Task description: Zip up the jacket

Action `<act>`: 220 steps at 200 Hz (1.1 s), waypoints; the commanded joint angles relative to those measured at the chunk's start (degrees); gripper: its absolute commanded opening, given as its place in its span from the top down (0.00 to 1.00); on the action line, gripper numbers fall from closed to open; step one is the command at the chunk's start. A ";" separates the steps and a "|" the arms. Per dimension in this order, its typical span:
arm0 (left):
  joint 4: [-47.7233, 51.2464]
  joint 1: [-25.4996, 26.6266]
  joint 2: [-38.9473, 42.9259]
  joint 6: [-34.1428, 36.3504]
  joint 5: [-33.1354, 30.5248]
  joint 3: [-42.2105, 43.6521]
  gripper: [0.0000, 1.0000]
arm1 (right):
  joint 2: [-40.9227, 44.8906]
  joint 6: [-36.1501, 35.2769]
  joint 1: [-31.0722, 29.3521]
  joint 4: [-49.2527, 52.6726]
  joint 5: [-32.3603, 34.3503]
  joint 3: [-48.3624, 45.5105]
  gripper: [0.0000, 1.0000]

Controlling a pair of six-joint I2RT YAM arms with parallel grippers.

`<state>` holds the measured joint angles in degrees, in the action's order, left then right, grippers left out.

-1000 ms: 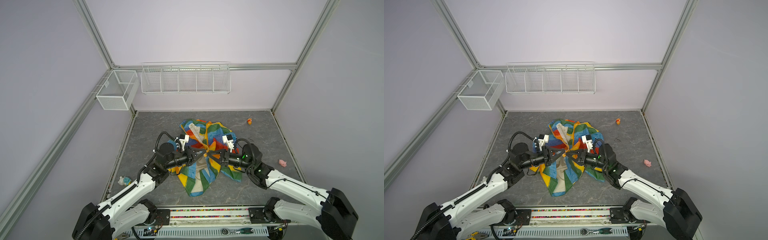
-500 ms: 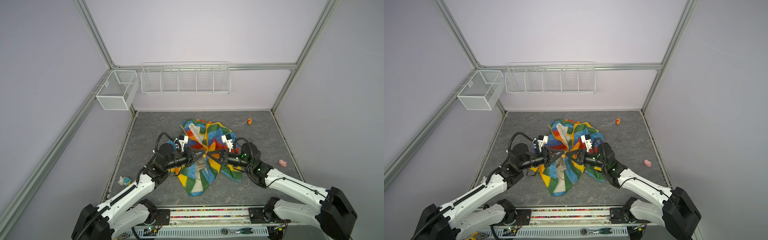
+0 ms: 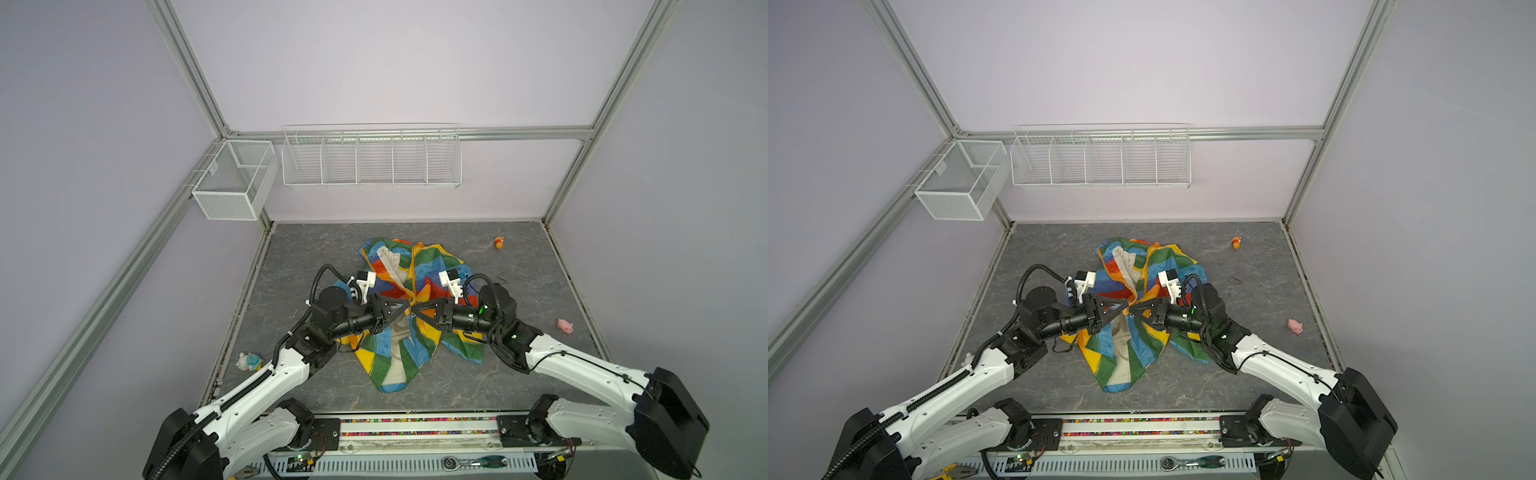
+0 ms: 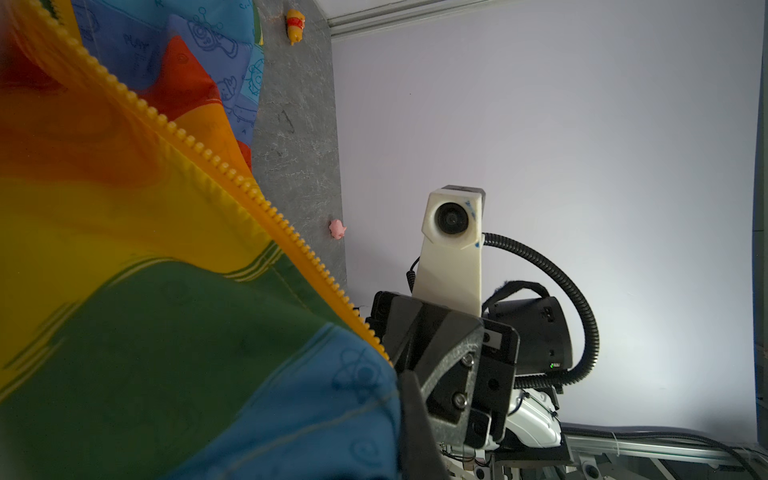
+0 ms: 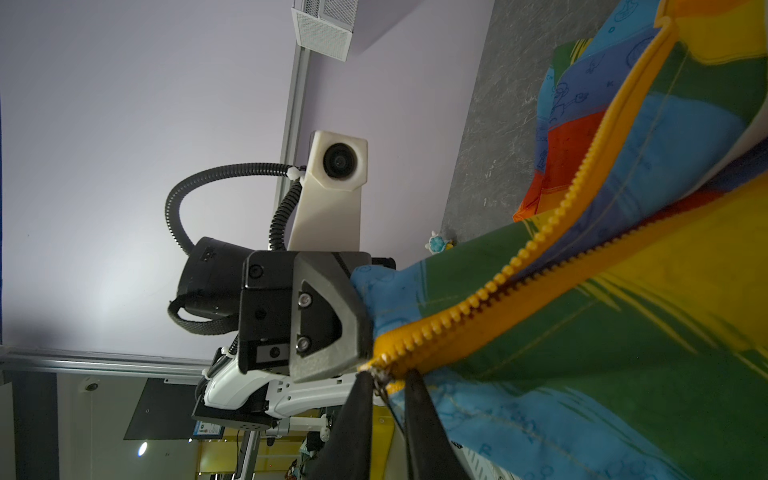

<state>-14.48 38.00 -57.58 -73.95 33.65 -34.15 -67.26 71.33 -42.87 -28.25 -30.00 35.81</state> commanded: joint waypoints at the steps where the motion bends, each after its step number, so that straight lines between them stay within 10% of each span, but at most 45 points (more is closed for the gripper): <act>1: -2.87 0.54 1.40 -0.49 2.21 -0.13 1.00 | -1.19 0.54 -0.76 -0.30 -0.50 1.10 0.84; 220: -0.29 0.50 3.27 -0.15 3.59 -0.12 1.00 | -0.53 -18.96 1.31 24.94 11.98 8.11 0.94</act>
<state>-11.46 37.85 -56.73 -73.93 32.99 -34.13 -66.24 56.73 -43.53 -10.90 -24.27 43.09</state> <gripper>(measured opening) 0.047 0.063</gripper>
